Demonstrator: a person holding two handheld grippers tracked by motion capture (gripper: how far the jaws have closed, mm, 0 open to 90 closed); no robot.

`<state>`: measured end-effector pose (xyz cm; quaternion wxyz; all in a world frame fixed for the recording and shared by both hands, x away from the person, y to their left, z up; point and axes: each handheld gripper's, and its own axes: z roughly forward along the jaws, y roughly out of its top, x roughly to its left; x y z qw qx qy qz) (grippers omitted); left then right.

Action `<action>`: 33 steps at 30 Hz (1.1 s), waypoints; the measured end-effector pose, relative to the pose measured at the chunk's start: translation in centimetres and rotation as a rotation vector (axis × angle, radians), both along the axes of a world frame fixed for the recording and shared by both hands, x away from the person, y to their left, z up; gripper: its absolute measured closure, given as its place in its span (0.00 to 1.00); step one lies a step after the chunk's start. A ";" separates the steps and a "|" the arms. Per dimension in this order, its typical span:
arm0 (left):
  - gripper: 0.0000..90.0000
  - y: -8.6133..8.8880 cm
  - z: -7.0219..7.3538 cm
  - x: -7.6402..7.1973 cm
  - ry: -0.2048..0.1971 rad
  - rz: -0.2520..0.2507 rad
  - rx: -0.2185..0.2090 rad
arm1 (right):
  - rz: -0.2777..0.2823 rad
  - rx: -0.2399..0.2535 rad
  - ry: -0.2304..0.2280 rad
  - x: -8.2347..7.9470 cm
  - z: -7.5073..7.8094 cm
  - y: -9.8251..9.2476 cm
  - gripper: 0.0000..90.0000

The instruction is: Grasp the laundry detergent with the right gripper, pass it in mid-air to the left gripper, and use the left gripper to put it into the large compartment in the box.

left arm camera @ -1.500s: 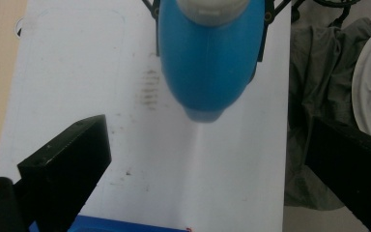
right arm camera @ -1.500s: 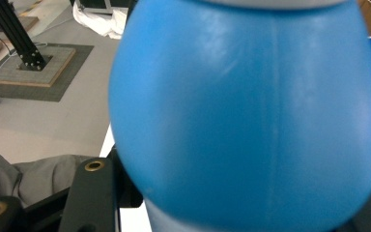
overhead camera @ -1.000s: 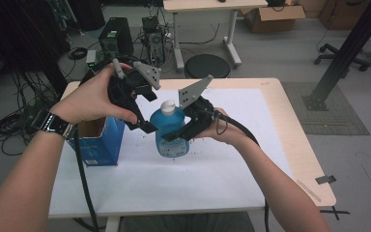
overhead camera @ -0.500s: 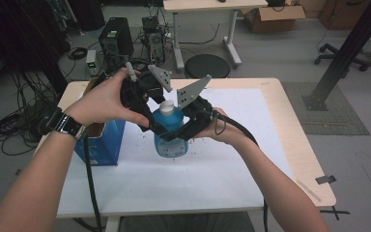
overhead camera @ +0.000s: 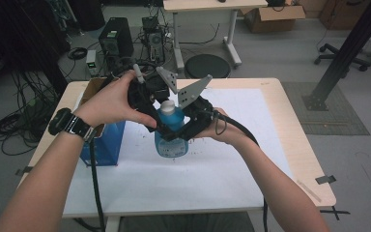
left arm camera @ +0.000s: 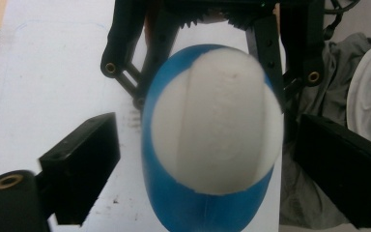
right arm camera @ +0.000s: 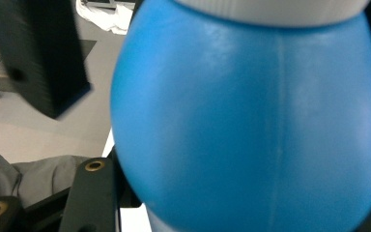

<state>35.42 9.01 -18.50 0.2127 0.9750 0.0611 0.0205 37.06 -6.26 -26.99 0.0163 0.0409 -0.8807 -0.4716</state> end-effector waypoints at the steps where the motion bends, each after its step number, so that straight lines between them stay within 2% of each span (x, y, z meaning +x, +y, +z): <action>1: 0.12 0.0 0.0 0.0 -0.001 -0.001 0.003 | 0.000 0.000 0.000 0.0 0.0 0.0 0.47; 24: 0.23 -0.1 0.0 -0.2 0.003 -0.006 0.003 | 0.004 -0.014 -0.003 -0.1 -0.2 0.2 0.47; 33: 0.30 -0.2 -0.1 -0.2 -0.011 -0.002 0.015 | 0.006 -0.014 -0.001 -0.1 -0.3 0.3 0.47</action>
